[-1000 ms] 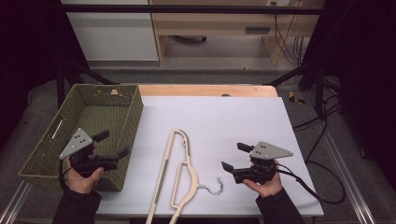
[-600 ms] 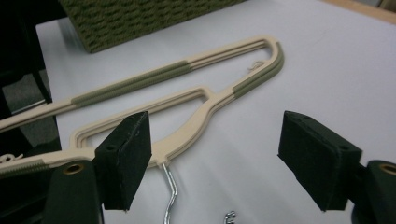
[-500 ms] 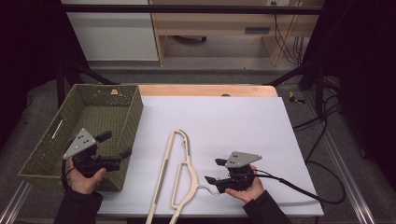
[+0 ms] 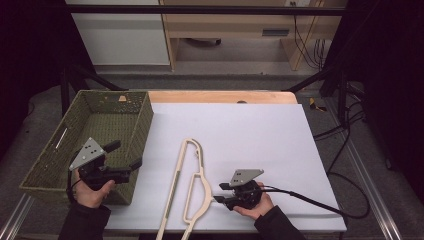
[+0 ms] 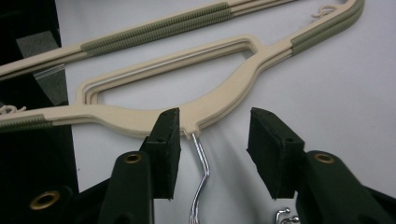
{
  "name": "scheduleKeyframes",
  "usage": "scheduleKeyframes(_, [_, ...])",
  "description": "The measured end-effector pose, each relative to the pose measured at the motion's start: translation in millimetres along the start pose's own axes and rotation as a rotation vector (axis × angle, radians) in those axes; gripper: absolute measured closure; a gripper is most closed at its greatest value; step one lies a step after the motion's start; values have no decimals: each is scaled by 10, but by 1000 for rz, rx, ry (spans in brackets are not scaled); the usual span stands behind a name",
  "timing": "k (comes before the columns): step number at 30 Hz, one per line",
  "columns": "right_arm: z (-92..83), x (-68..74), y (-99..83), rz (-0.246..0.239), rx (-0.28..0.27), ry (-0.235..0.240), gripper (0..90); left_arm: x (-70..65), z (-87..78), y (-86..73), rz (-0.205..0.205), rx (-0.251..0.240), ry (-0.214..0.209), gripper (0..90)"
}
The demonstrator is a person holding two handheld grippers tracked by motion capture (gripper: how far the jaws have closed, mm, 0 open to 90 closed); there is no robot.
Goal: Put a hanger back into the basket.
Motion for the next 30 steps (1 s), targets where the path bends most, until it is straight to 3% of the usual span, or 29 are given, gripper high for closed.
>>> scheduleKeyframes(14, [160, -8, -89, -36, 88, 69, 824, -34, 27, 1, 8, 11, -7, 53])
scheduleKeyframes(23, [165, -45, -89, -59, 85, 90, 858, -92, 60, 12, 22, 17, -21, 54])
scheduleKeyframes(30, [149, -61, -77, -68, 78, 109, 874, -218, 134, 21, 44, 38, -48, 57])
Point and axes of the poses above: each handheld gripper's, and its own axes: z roughly forward along the jaws, y roughly out of its top, x roughly to its left, the point moved 2 cm from there along z, roughly forward along the jaws, and after that the axes turned 7 degrees about x, right-handed, at the moved point
